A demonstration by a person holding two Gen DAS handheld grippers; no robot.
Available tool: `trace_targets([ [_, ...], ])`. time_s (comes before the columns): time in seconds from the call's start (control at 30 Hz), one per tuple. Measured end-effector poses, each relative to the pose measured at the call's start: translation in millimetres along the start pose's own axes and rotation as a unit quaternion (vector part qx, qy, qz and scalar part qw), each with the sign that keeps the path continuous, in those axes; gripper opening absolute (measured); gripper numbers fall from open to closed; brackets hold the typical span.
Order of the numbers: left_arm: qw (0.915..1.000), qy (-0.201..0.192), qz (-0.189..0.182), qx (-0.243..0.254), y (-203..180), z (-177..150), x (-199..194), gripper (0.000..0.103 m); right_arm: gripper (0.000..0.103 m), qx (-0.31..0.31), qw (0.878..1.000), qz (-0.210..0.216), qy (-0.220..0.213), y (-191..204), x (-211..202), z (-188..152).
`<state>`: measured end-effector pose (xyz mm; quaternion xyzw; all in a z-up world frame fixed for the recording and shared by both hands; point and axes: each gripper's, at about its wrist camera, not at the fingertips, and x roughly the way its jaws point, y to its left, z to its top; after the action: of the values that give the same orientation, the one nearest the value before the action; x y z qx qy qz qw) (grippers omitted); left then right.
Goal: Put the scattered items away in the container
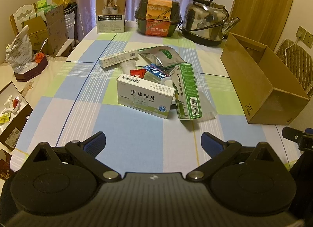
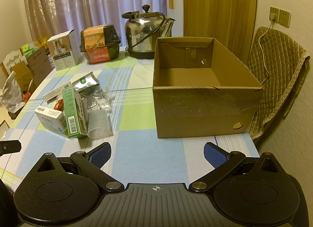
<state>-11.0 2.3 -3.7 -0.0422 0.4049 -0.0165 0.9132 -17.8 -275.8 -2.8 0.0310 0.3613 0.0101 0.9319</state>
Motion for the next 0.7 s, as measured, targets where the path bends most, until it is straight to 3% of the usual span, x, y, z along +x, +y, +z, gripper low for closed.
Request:
trace_targets([
  [0.7, 1.0, 0.002, -0.001, -0.004, 0.3, 0.5, 0.4, 0.102, 0.103, -0.001, 1.0, 0.0, 0.003, 0.9, 1.2, 0.9],
])
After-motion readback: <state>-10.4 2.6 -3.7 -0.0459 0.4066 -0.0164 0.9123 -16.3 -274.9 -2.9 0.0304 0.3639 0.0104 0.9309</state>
